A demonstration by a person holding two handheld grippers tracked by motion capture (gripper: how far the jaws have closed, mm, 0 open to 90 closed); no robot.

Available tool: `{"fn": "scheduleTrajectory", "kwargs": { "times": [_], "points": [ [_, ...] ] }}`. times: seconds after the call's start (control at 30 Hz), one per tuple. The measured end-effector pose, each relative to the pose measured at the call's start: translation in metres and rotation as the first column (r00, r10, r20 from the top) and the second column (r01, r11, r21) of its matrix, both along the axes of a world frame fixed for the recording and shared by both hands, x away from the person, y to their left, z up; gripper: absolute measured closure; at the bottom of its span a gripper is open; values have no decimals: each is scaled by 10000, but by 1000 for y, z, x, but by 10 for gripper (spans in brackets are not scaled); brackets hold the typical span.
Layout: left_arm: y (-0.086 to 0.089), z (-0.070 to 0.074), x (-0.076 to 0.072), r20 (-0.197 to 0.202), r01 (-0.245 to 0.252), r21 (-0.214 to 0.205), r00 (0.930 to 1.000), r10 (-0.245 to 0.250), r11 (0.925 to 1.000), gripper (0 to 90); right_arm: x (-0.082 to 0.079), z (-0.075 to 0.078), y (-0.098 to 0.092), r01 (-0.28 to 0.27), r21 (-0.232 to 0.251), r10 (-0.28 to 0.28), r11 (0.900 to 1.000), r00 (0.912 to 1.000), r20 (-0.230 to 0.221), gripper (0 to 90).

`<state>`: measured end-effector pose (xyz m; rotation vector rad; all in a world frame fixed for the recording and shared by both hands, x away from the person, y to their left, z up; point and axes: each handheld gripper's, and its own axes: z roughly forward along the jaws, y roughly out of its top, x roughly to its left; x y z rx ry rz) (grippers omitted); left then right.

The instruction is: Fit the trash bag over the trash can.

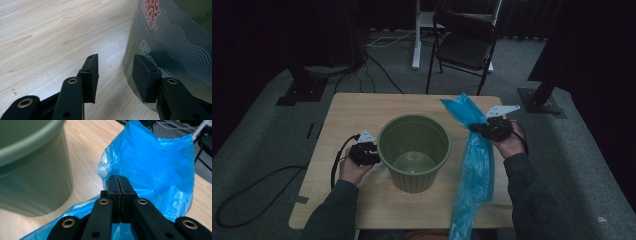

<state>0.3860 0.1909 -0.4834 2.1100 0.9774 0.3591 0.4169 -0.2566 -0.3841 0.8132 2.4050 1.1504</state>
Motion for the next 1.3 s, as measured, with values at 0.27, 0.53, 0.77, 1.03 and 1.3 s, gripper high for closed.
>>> {"fn": "scheduleTrajectory", "kwargs": {
  "times": [0.27, 0.53, 0.77, 1.03, 1.3],
  "points": [
    [0, 0, 0, -17, 32, -19, 10000, -32, 10000, 564, -7, 17, 3, -603, 175, 598, 9980, 9978, 302, 894],
    [0, 0, 0, -32, 98, -98, 9999, -98, 9999, 576, -18, 30, 10, -1397, 149, 1388, 9901, 9889, 522, 894],
    [1, 0, 0, -43, 108, -98, 9999, -109, 9999, 576, -24, 40, 18, -1918, 296, 1894, 9810, 9794, 695, 894],
    [3, 1, 0, -106, 179, -288, 9998, -182, 9994, 576, -33, 49, 32, -2853, 298, 2820, 9580, 9557, 839, 894],
    [6, 4, 1, -46, 156, -484, 9999, -158, 9987, 577, -40, 54, 39, -3631, 347, 3599, 9311, 9300, 746, 894]
  ]
}}
